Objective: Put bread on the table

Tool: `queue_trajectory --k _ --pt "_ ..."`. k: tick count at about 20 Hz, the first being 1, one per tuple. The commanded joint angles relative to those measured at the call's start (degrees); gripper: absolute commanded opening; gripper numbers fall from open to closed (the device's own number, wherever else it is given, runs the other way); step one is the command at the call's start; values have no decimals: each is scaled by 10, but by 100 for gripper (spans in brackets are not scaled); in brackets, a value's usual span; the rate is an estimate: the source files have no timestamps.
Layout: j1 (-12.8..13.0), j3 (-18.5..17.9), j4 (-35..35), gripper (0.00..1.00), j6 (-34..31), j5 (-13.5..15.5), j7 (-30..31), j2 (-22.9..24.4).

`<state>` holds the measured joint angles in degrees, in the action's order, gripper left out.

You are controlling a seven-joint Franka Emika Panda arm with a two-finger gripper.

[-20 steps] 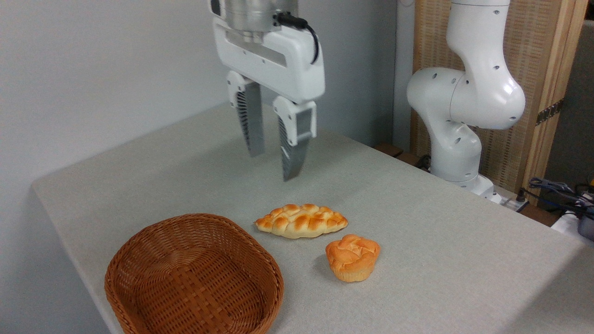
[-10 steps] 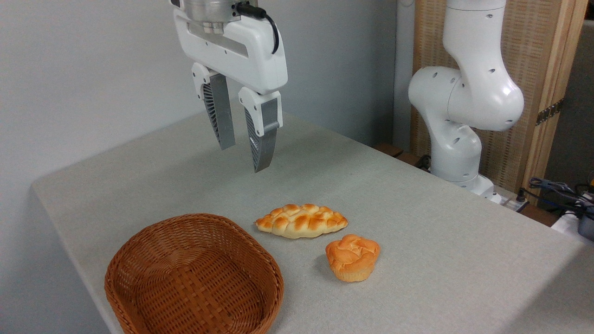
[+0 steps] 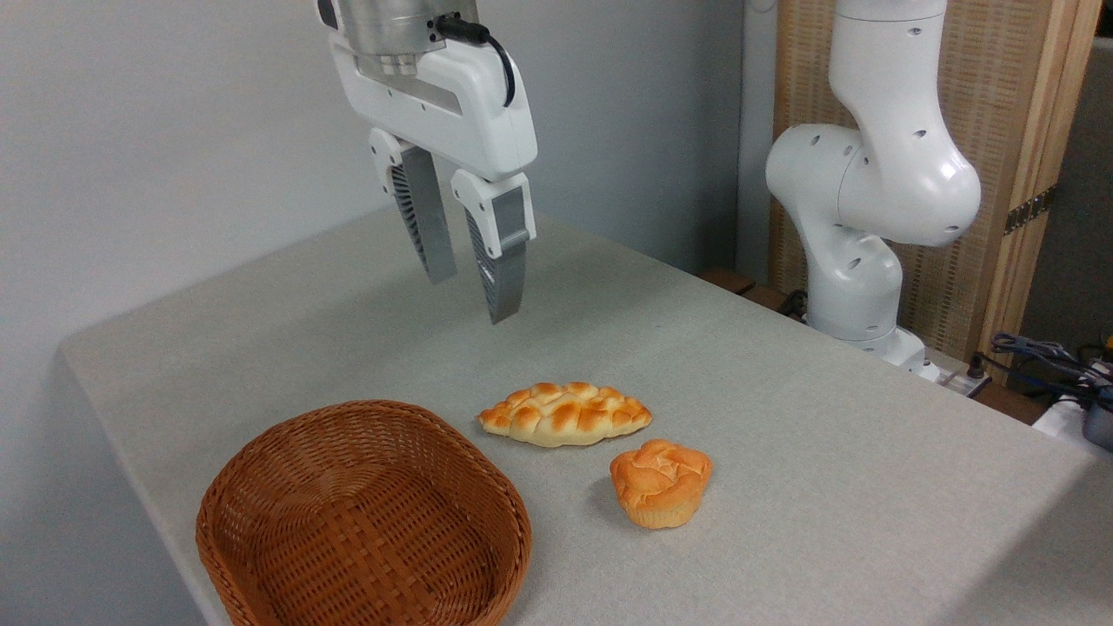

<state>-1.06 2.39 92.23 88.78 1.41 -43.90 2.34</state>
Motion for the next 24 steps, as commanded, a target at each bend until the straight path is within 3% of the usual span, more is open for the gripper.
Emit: queue_trajectory --k 1,5,14,24 --pt "23 -8 -20 100 -21 -27 10 -12" --pt "22 -14 -20 100 -19 3 19 -12" --pt "22 -14 -19 100 -3 23 57 -13" --pt "21 -27 -19 100 10 22 53 -13"
